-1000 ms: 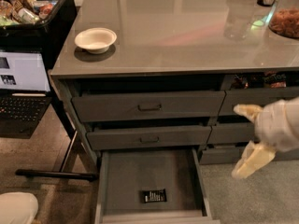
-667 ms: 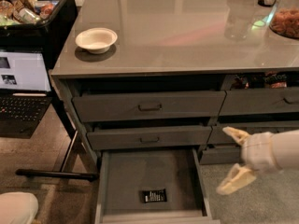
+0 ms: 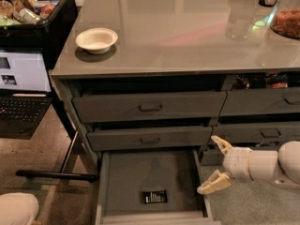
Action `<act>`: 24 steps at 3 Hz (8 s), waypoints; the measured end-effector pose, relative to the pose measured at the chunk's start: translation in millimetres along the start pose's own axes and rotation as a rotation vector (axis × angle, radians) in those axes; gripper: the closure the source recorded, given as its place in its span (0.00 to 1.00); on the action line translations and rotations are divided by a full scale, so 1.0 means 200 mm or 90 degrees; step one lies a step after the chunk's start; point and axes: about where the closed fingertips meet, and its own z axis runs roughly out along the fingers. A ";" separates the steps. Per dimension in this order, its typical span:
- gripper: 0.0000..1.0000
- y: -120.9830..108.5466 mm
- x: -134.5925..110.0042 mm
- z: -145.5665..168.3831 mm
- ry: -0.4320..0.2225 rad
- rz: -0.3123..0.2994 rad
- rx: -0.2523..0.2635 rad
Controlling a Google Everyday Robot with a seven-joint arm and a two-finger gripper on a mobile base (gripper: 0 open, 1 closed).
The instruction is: Pick rxbar chocolate from bottom drawer and place on counter
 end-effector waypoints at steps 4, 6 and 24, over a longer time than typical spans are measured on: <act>0.00 0.03 0.35 0.59 0.059 -0.022 -0.020; 0.00 0.01 0.64 1.33 0.010 -0.049 -0.040; 1.00 -0.38 0.54 0.37 0.125 -0.268 -0.026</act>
Offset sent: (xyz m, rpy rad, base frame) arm 0.0086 -0.0016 -0.0244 -0.0570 0.0328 -0.0154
